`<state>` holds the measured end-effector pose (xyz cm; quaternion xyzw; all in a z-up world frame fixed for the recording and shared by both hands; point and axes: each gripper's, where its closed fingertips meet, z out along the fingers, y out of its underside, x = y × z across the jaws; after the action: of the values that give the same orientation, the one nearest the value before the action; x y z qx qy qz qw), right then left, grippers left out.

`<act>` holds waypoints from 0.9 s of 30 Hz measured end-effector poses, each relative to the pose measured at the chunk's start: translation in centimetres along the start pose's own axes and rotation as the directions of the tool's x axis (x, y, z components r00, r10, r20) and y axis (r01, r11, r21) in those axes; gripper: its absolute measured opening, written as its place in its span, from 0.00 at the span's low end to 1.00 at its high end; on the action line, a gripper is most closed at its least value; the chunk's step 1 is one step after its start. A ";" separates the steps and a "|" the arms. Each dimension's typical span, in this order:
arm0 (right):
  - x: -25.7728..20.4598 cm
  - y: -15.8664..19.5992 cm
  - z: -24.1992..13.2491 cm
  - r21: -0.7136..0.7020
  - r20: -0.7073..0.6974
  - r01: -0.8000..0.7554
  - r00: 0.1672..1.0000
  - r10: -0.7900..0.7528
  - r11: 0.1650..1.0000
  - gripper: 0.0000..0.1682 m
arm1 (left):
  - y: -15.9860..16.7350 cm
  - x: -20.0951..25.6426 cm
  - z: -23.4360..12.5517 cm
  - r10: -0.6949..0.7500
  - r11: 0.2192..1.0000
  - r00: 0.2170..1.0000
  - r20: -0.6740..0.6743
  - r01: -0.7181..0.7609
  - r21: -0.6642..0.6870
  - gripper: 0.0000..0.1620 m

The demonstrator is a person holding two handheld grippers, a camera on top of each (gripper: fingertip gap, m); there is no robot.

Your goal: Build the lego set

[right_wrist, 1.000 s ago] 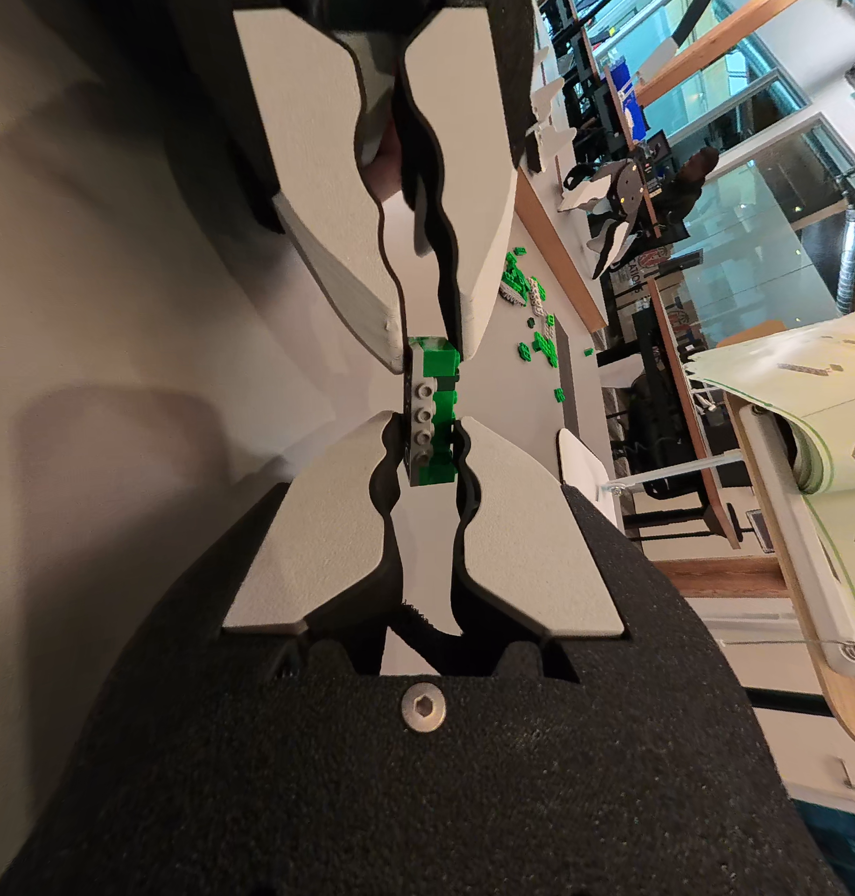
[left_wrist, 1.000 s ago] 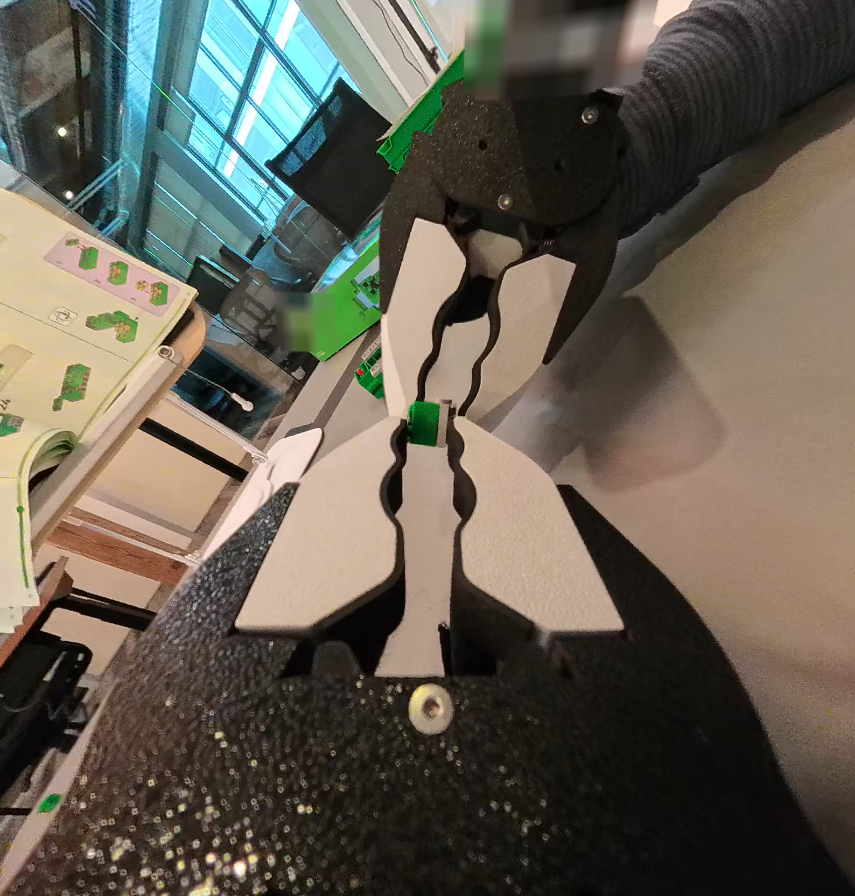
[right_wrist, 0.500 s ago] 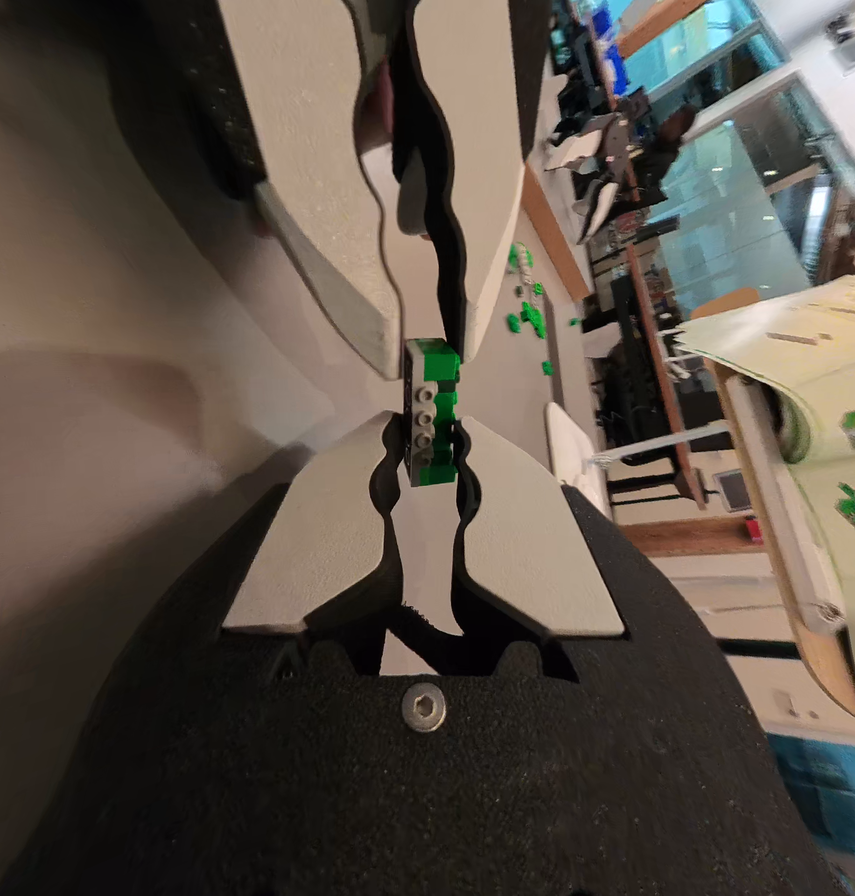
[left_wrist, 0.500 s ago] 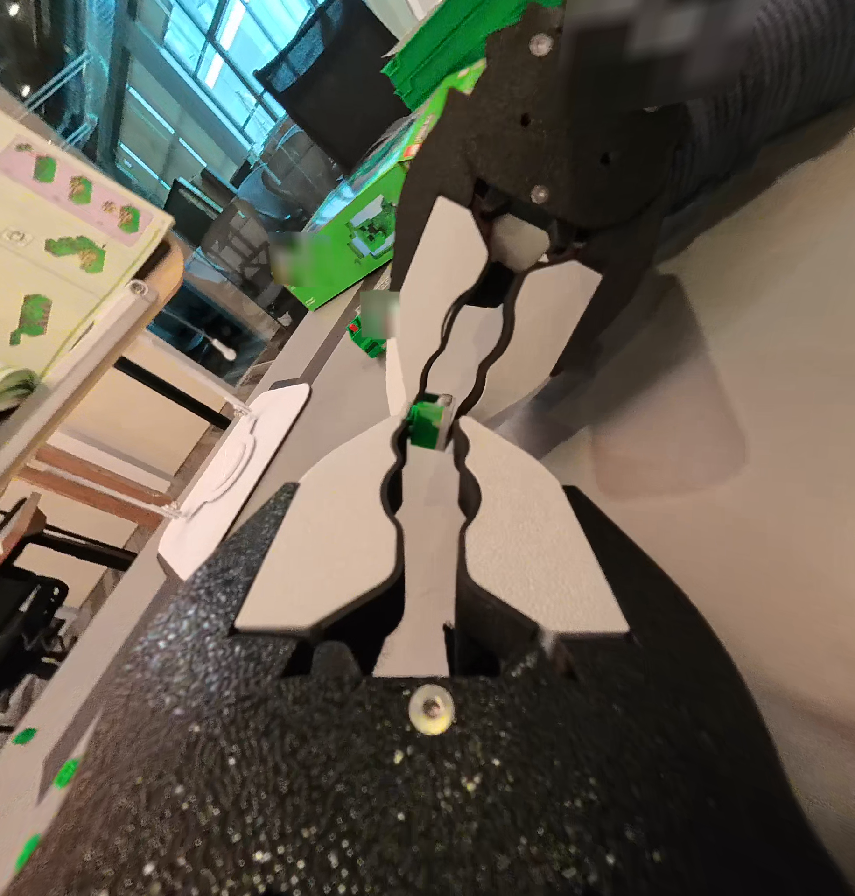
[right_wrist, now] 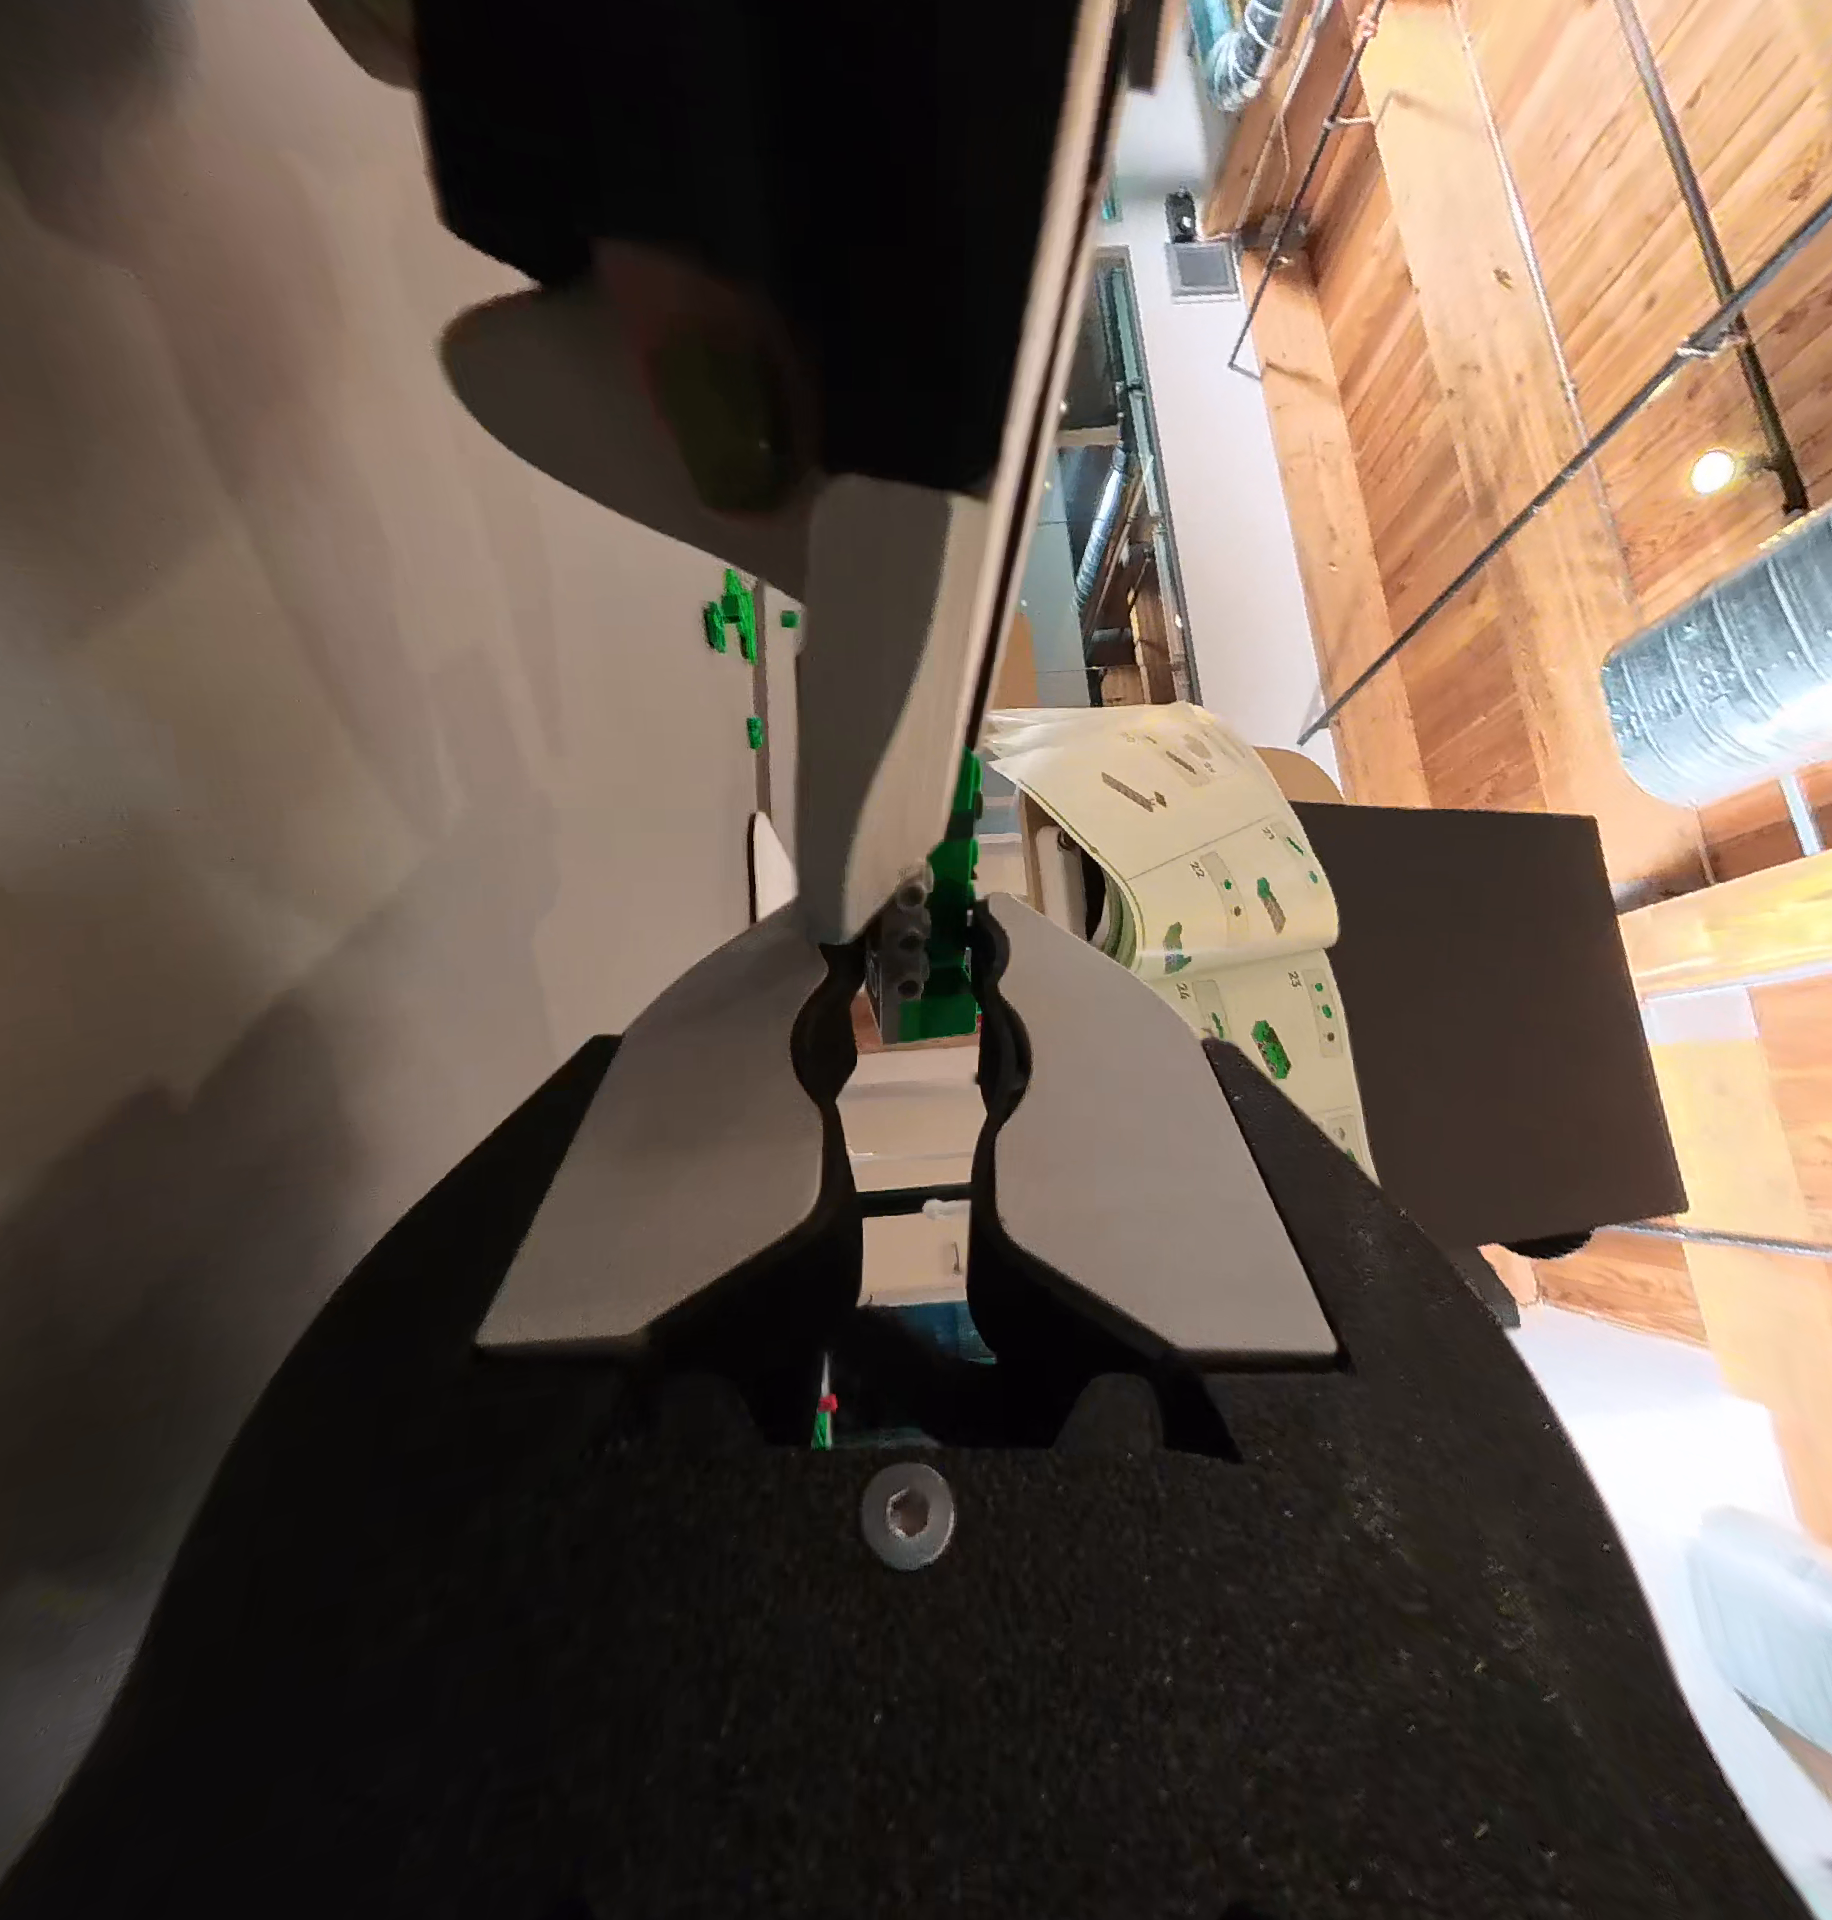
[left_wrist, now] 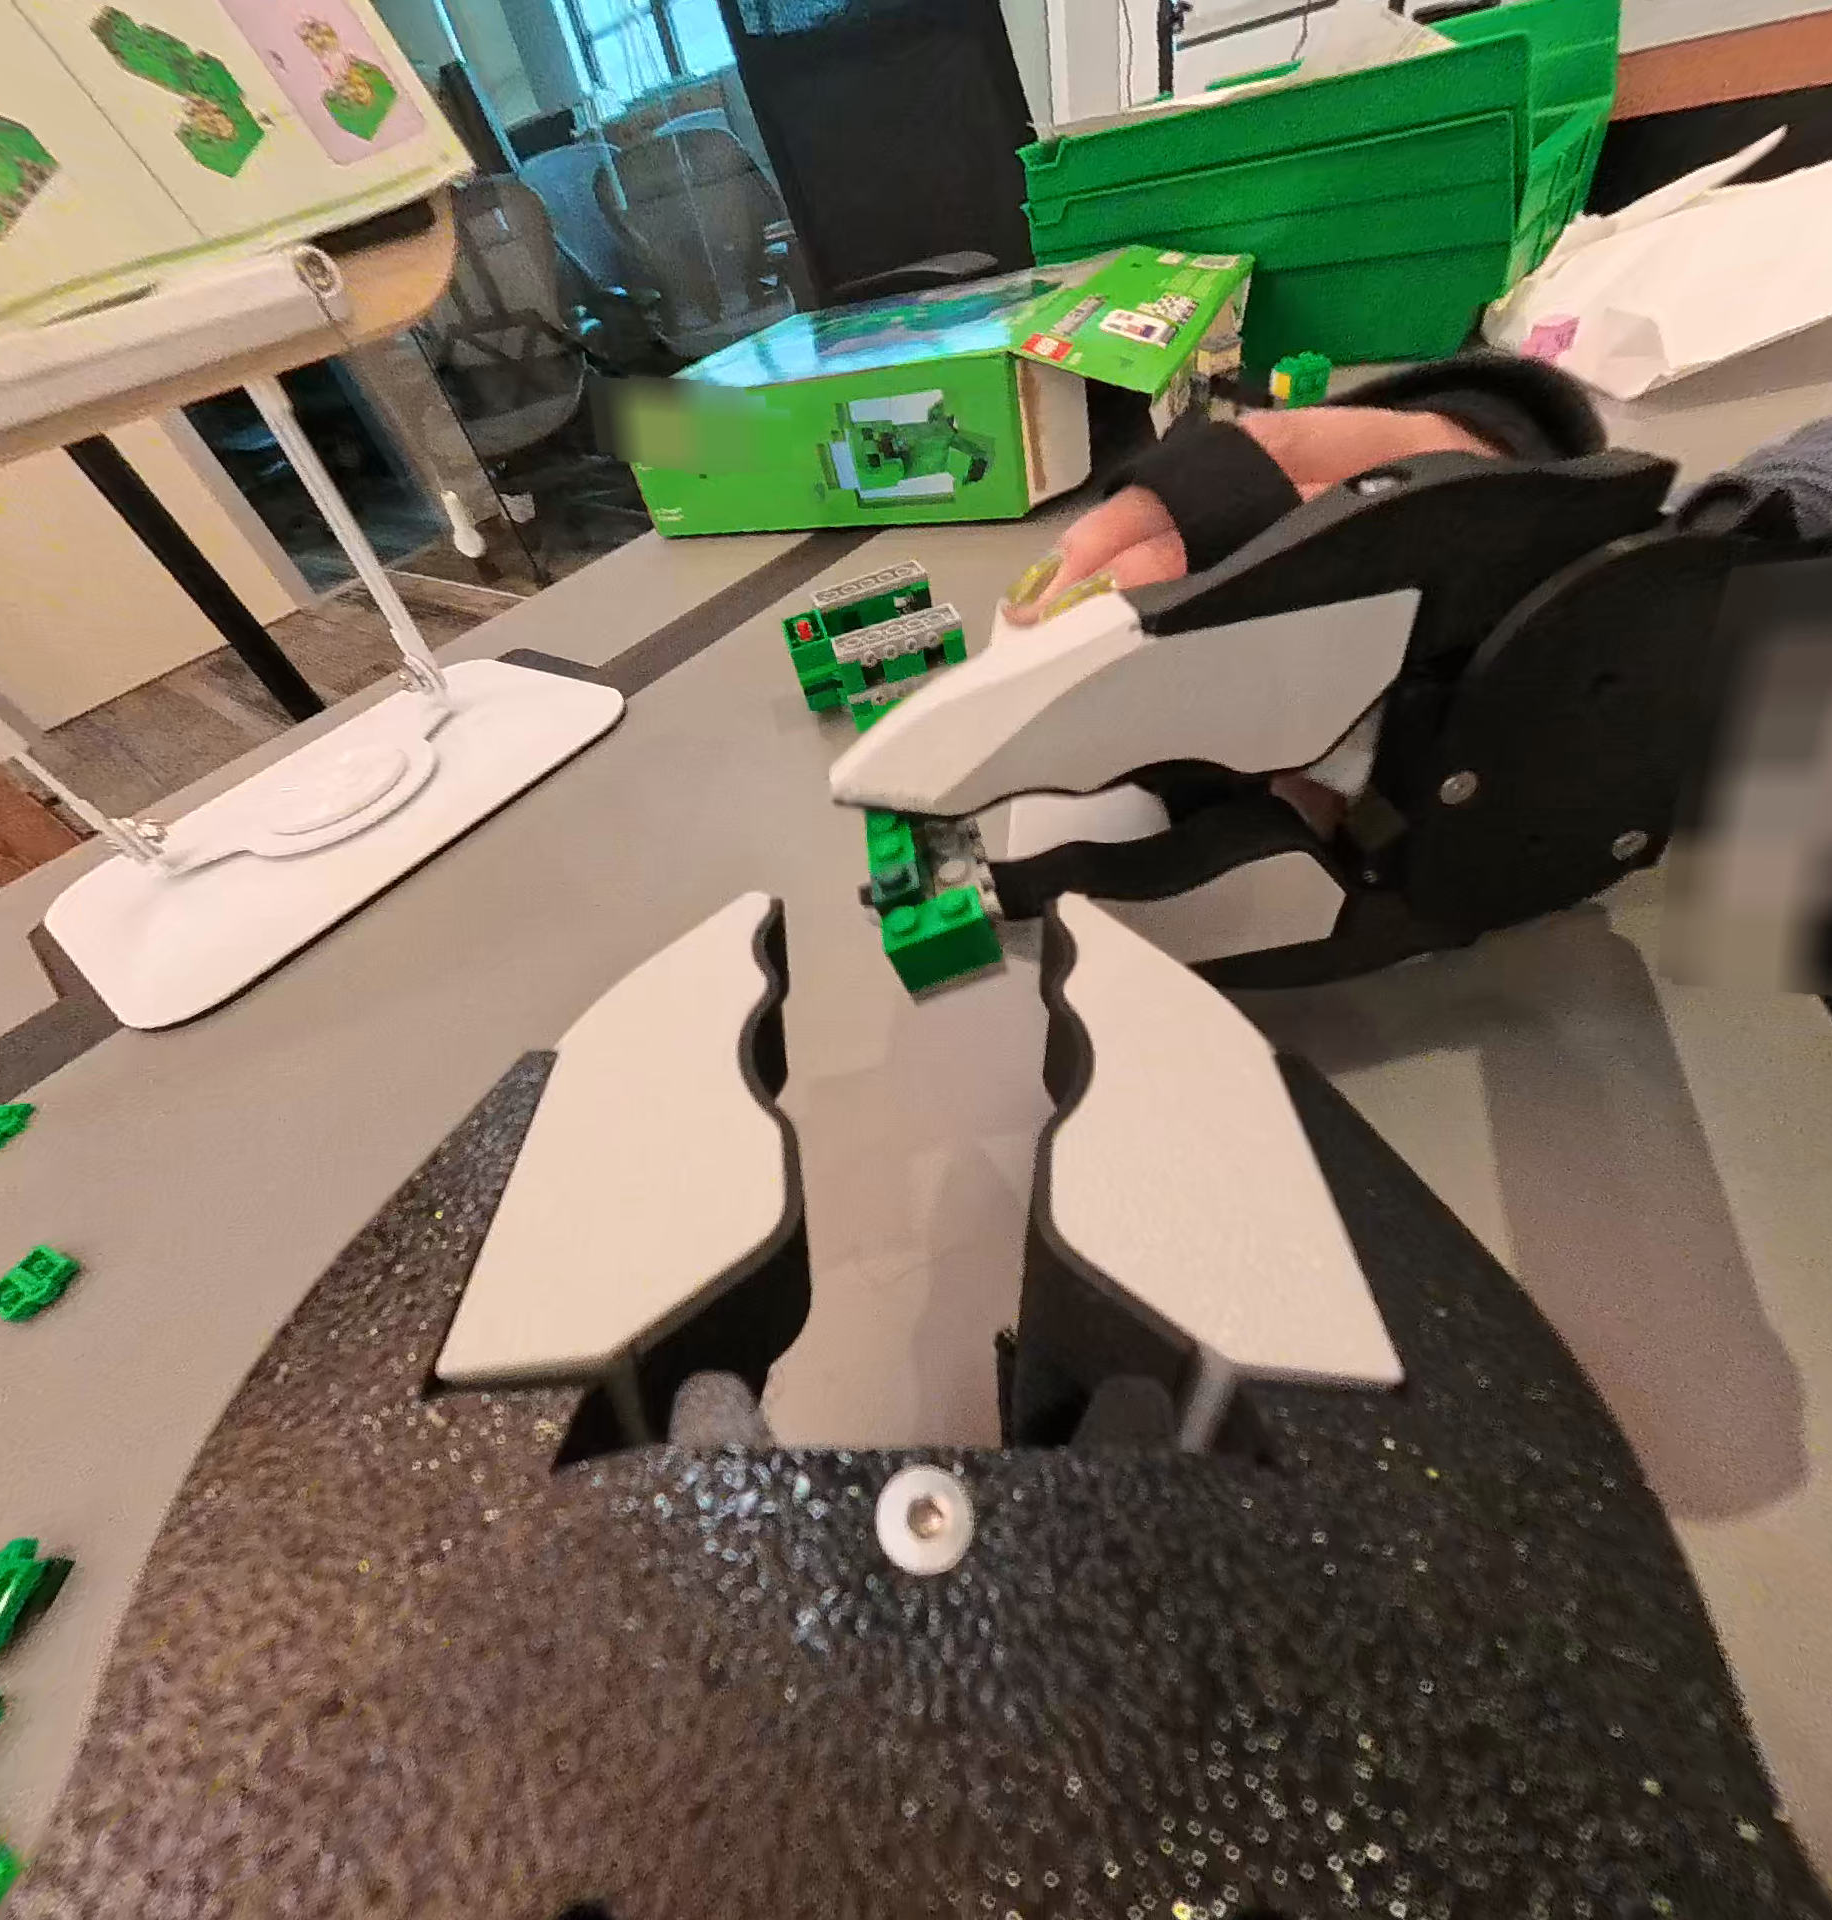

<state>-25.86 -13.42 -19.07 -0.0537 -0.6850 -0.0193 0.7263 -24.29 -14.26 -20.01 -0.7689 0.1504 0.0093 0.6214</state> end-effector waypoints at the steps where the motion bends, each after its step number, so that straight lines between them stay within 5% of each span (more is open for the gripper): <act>1: 0.2 0.1 0.0 -0.004 -0.009 -0.008 1.000 0.008 1.000 0.11 | 0.2 0.1 0.0 0.000 1.000 1.000 -0.010 0.000 -0.011 0.28; 4: 0.3 0.2 0.0 -0.006 -0.008 -0.028 1.000 0.028 1.000 0.11 | 0.1 0.3 0.0 0.020 1.000 1.000 -0.015 -0.020 -0.007 0.13; 17: 0.1 -0.6 -0.5 0.067 -0.032 -0.043 0.998 0.045 0.997 0.16 | 0.4 0.1 -0.6 0.030 0.999 0.999 -0.017 -0.030 -0.012 0.11; 21: 0.2 -0.2 -0.6 0.079 0.011 -0.180 0.984 0.180 0.980 0.25 | 0.6 -1.5 -1.3 -0.009 1.000 0.999 0.031 0.009 -0.008 0.12; 27: 1.3 1.3 -0.6 0.122 0.088 -0.504 0.864 0.496 0.855 0.23 | 1.5 -2.9 -2.3 0.012 0.999 0.998 0.069 -0.009 -0.036 0.12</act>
<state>-25.04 -12.12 -17.92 -0.1787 -0.6664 0.2198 0.6897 -27.85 -16.12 -20.31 -0.7783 0.1328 0.0418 0.6123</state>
